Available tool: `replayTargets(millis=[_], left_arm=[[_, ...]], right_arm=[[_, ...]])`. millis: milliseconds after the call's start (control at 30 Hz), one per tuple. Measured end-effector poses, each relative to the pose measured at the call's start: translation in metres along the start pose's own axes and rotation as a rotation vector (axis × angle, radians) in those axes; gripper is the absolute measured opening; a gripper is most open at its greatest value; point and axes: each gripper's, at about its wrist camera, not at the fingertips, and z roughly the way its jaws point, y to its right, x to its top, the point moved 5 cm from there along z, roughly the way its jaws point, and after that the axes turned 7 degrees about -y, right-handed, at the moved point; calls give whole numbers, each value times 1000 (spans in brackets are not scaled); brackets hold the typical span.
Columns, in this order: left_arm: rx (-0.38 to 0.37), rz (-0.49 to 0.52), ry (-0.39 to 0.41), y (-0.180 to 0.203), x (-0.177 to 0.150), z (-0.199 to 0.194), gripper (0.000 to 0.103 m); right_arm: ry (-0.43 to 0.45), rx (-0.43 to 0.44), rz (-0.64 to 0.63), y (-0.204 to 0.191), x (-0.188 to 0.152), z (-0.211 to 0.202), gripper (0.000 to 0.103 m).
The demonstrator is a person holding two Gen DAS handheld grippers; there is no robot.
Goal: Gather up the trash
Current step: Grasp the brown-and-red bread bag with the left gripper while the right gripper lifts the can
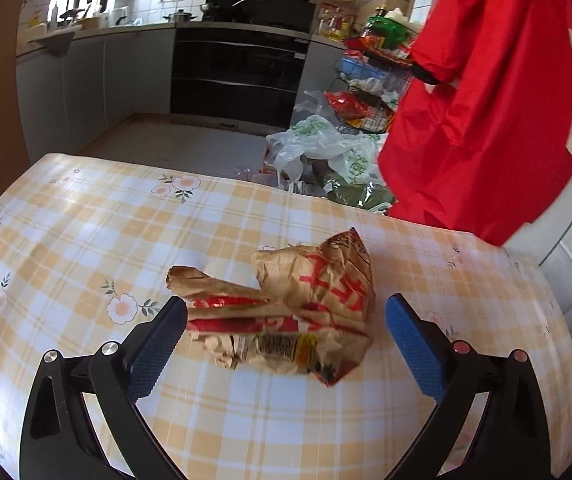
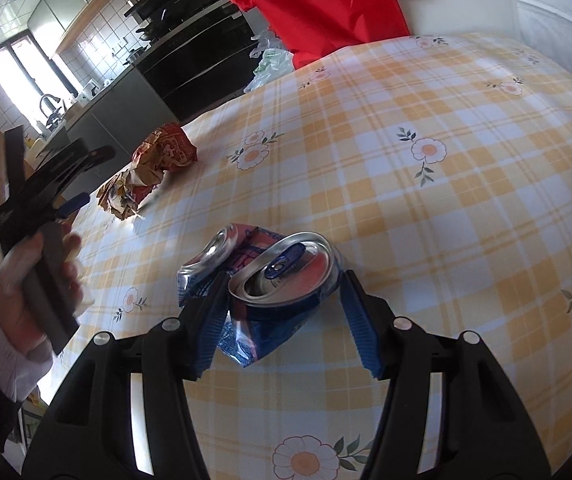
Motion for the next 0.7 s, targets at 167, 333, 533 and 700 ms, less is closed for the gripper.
replayTargets(millis=[167, 333, 533, 700], left_arm=[[19, -126, -16, -27, 3, 10, 97], [-54, -299, -92, -50, -8, 21, 97], [-136, -434, -138, -51, -14, 37, 97], [-151, -535, -169, -53, -17, 48, 97]], right_arm=[[-11, 12, 6, 2, -2, 3, 57], [-23, 10, 2, 1, -5, 10, 57], [-24, -2, -19, 0, -6, 12, 57], [-17, -6, -29, -1, -7, 13, 57]])
